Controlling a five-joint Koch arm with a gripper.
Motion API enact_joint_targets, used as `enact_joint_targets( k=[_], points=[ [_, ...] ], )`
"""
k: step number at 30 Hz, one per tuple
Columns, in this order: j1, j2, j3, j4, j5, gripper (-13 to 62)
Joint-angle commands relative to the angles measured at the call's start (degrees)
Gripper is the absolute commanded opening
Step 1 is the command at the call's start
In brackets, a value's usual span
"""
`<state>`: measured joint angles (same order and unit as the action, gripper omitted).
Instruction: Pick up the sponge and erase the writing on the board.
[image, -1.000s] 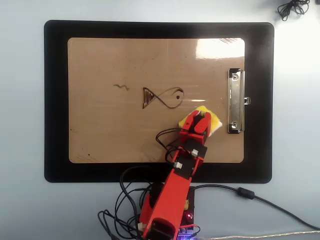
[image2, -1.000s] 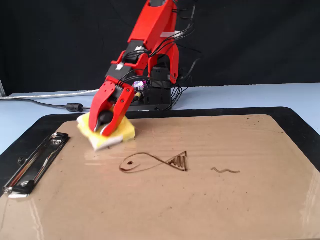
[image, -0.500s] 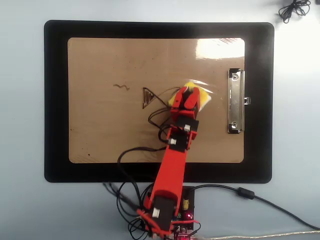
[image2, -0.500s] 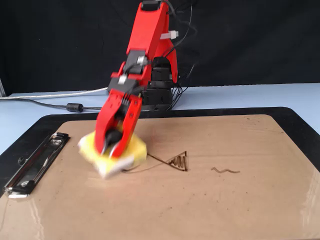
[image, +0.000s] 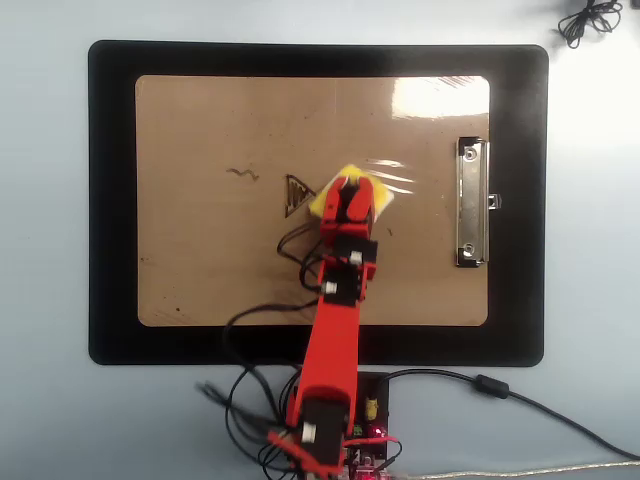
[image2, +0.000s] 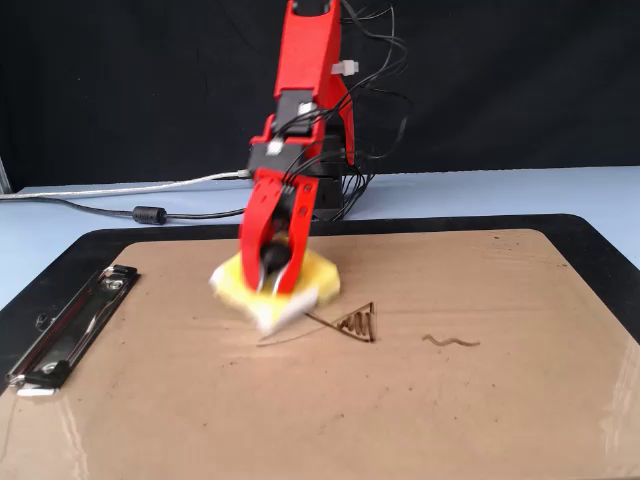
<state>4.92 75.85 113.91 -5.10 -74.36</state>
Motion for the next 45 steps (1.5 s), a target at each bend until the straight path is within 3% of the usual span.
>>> enact_joint_targets(
  k=[1, 4, 10, 13, 16, 18, 20, 24, 26, 29, 33, 39, 45],
  points=[
    [0.35, -11.34, -8.17, -1.58, -1.05, -7.7],
    [0.35, -9.49, -6.42, -0.53, -1.32, -7.7],
    [0.88, 25.22, 26.1, 1.23, -0.44, -7.7],
    [2.99, 19.51, 22.41, 0.44, 2.9, -7.8],
    [6.68, 0.0, 4.83, -2.81, 3.87, -7.7],
    [9.4, -5.54, -0.88, -3.69, 6.06, -7.7],
    [9.84, -1.49, 4.04, -3.6, 7.03, -7.7],
    [10.02, 23.2, 25.22, 0.26, 7.03, -7.8],
    [10.2, 29.36, 29.0, 5.1, 7.03, -7.8],
    [11.78, 26.72, 23.99, 6.77, 7.12, -7.8],
    [14.5, 12.83, 11.78, 6.42, 8.09, -7.8],
    [17.58, 31.38, 28.83, 7.29, 11.87, -7.7],
    [18.54, 13.62, 15.21, 5.19, 11.95, -7.7]
  ],
)
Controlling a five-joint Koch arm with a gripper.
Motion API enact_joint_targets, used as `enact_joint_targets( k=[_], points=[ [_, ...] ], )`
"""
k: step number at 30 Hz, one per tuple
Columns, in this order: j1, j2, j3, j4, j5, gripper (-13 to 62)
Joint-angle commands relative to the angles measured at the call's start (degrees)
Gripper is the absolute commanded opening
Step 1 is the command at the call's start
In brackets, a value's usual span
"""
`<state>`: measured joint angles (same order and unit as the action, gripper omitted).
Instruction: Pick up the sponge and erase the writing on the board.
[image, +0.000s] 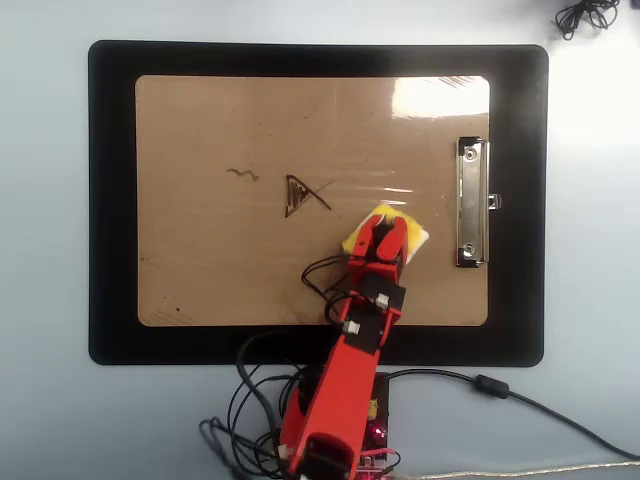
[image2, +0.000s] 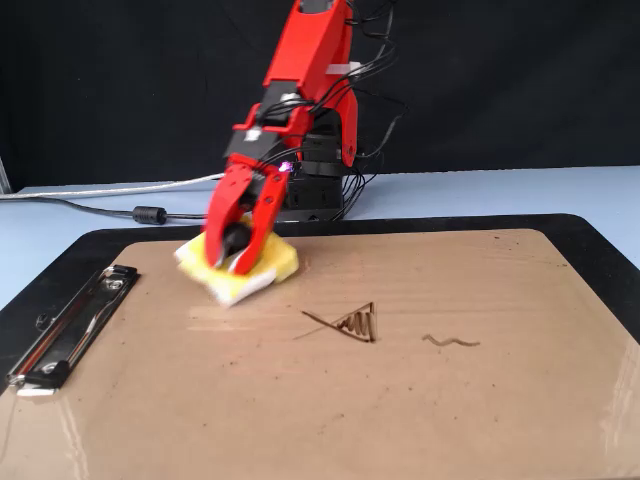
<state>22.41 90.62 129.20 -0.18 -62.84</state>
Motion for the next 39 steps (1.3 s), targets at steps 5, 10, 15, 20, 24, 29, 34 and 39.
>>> enact_joint_targets(
  k=[5, 10, 15, 20, 24, 29, 34, 39],
  points=[
    [1.93, 14.15, 12.66, 1.23, 0.35, -7.8],
    [1.93, 7.82, 8.44, 0.79, 0.35, -7.8],
    [4.92, 5.62, 5.27, 1.85, 0.53, -7.7],
    [6.15, 17.23, 15.64, 1.76, 0.44, -7.8],
    [5.8, 3.78, 4.66, 1.49, 0.44, -7.8],
    [1.41, 8.35, 9.4, 1.14, -0.88, -7.8],
    [-11.69, 3.78, 4.75, -0.97, -13.45, -7.7],
    [-21.01, -8.0, -6.77, -1.49, -18.9, -7.8]
  ],
)
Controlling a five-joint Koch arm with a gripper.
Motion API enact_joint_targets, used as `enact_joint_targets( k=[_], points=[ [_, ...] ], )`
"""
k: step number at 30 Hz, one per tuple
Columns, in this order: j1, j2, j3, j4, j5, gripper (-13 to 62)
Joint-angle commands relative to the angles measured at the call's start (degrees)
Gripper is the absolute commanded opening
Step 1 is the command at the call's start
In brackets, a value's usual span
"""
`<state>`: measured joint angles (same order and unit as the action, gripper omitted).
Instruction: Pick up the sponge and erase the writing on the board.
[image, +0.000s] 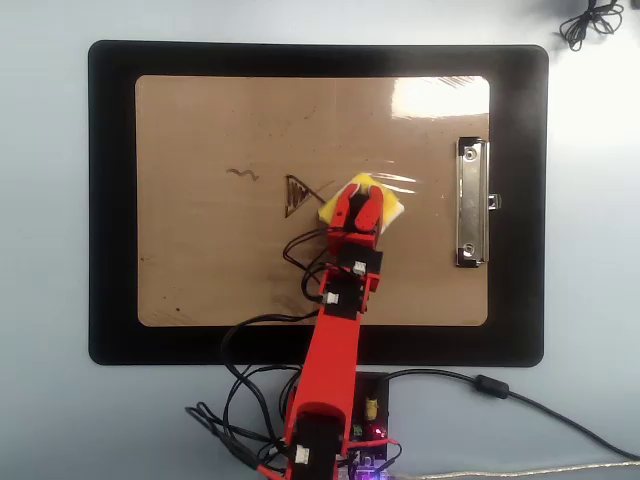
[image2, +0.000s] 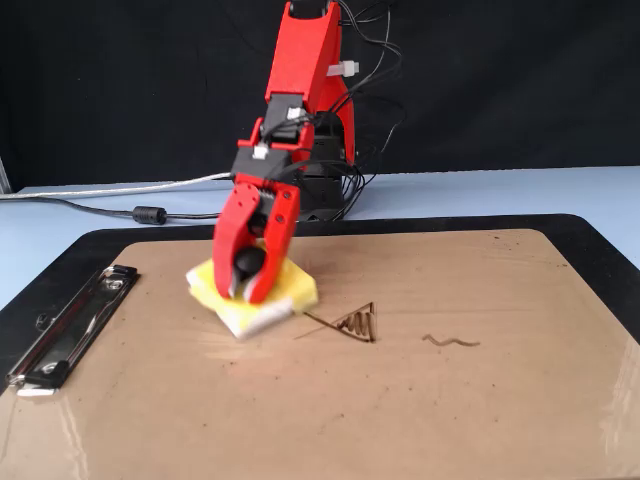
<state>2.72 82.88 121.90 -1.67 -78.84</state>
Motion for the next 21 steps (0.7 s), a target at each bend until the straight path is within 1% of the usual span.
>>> enact_joint_targets(
  k=[1, 2, 5, 7, 9, 11, 12, 13, 14, 15, 17, 19, 21],
  points=[
    [-1.93, 1.49, 2.02, 0.53, -3.34, -7.7],
    [-2.02, 4.22, 4.92, 0.97, -3.34, -7.7],
    [-2.11, 16.96, 17.23, 1.05, -3.25, -7.7],
    [-2.37, 20.04, 21.36, 0.44, -3.25, -7.7],
    [-2.99, 14.33, 15.38, -0.44, -3.34, -7.7],
    [-3.6, 2.02, 5.1, -1.41, -3.34, -7.7],
    [-3.6, -5.98, -2.55, -2.2, -3.43, -7.7],
    [-3.69, -10.55, -7.56, -2.55, -3.34, -7.7],
    [-3.78, -13.36, -11.07, -2.55, -3.34, -7.7],
    [-3.78, -13.01, -10.9, -2.02, -3.25, -7.7],
    [-3.78, -7.47, -4.13, -2.29, -3.25, -7.7],
    [-3.78, 3.6, 6.59, -2.11, -3.16, -7.8],
    [-3.96, 10.63, 14.68, -2.72, -3.34, -7.7]
  ],
)
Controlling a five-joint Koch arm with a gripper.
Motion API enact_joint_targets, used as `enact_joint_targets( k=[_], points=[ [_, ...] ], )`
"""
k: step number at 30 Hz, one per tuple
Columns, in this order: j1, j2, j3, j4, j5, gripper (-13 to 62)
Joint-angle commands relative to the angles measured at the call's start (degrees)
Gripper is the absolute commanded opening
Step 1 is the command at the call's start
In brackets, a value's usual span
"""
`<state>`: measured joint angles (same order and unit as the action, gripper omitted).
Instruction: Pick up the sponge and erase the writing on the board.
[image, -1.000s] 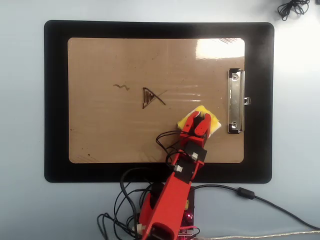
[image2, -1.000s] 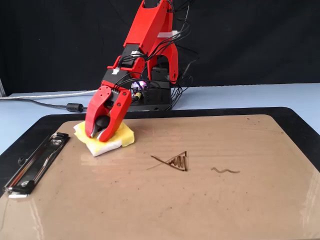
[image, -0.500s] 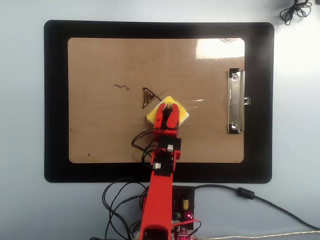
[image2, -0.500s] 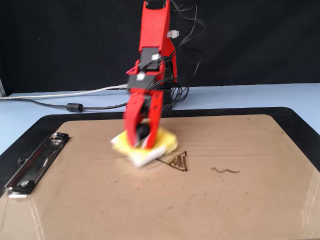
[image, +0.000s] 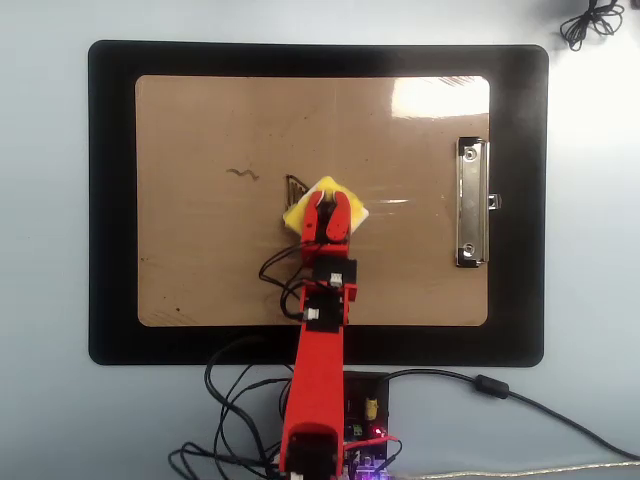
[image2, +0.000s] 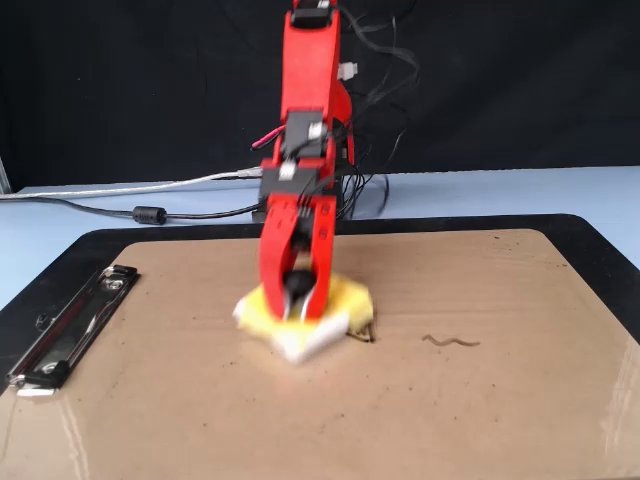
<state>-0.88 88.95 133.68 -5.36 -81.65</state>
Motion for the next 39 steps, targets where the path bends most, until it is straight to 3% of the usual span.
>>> enact_joint_targets(
  k=[1, 3, 6, 8, 10, 14, 15, 18, 23, 25, 30, 32, 37, 39],
  points=[
    [-0.35, 4.39, 4.04, 0.88, -0.53, -7.7],
    [-0.62, -0.18, -1.14, -0.18, -0.44, -7.7],
    [-0.79, -16.08, -15.91, -1.41, -0.44, -7.8],
    [-0.97, -19.34, -20.74, -0.62, -0.53, -7.7],
    [-1.14, -13.01, -14.15, -0.26, -0.44, -7.7],
    [-3.34, 13.27, 6.94, 4.66, -0.62, -7.7],
    [-4.13, 15.56, 7.65, 6.15, -0.79, -7.7],
    [-6.5, 8.35, 2.64, 5.89, -1.67, -7.7],
    [-7.91, -13.97, -20.48, 5.45, -1.85, -7.7],
    [-8.79, -11.34, -17.31, 6.68, -2.37, -7.7],
    [-9.14, 11.6, 5.89, 6.33, -2.99, -7.7],
    [-9.76, 8.96, 4.83, 5.8, -3.08, -7.7],
    [-11.51, -17.23, -21.45, 4.75, -3.08, -7.7],
    [-11.51, -17.14, -22.68, 5.45, -3.16, -7.7]
  ],
)
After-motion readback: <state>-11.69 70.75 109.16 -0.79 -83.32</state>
